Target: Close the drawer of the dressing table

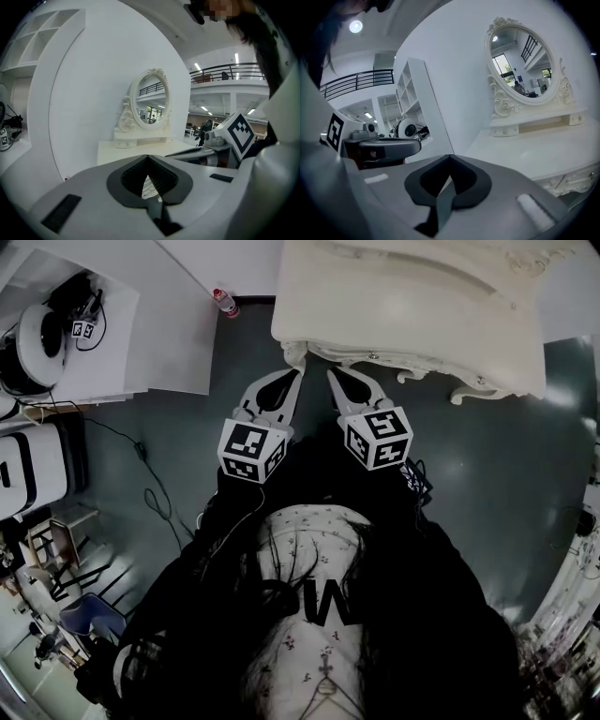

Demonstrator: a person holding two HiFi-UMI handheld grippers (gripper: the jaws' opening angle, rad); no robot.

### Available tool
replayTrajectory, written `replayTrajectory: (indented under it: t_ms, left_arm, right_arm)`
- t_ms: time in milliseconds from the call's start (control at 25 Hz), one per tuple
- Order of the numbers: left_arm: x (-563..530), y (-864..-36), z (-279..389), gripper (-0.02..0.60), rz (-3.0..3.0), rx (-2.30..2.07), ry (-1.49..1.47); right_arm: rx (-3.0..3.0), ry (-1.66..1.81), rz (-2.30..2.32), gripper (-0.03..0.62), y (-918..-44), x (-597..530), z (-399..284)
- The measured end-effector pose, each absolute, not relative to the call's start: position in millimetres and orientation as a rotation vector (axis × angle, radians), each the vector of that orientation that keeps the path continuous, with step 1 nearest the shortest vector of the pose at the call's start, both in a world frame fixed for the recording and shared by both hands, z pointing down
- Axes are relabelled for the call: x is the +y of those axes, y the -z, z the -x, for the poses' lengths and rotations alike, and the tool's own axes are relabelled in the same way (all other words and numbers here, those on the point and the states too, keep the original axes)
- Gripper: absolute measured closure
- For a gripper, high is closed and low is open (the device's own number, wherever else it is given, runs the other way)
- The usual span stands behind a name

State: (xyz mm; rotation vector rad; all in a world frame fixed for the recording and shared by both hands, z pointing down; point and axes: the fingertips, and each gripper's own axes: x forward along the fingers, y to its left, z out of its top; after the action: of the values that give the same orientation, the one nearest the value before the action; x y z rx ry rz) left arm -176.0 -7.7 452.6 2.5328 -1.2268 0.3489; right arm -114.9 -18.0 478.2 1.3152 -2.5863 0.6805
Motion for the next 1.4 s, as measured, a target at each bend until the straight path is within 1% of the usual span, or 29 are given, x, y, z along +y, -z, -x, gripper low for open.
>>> replayTrajectory:
  t_ms: [200,560,800,1160,1400]
  left_arm:
    - [11.3,-450.0,170.2,0.581,-2.573,-1.159,-0.326]
    - [28.3,-438.1,144.8,0.581,-2.630,-1.120,-0.287]
    - [29.1,-427.6,123.3,0.581,-2.628,-1.134,-0.255]
    - [45.6,-422.4,65.3,0.581,-2.668,-1.078,-0.276]
    - [54.8,-422.5,47.3,0.581,-2.681,-1.070,-0.303]
  right_arm:
    - [-2.557,-0.650,-1.351,0.586,-474.6,8.6,118.0]
    - [-2.553,-0.586,-1.386,0.586,-461.4,27.8,98.1]
    - [-2.552,-0.579,-1.393,0.586,-450.6,37.6,72.4]
    - [-2.541,-0.578,-1.427,0.586,-446.8,52.5,19.6]
    - [-2.550,-0.587,-1.426,0.586,-447.3,57.2,3.6]
